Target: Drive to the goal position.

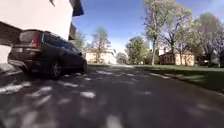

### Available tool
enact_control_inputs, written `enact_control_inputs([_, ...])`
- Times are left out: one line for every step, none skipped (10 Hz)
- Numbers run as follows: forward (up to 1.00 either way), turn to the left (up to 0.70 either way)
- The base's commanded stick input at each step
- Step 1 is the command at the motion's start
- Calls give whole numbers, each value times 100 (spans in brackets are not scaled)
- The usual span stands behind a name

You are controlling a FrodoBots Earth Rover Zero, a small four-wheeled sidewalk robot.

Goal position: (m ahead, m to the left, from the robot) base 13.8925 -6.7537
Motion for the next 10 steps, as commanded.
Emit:
enact_control_inputs([100,0])
enact_control_inputs([100,0])
enact_control_inputs([100,0])
enact_control_inputs([100,0])
enact_control_inputs([100,0])
enact_control_inputs([100,0])
enact_control_inputs([100,0])
enact_control_inputs([100,0])
enact_control_inputs([100,0])
enact_control_inputs([100,0])
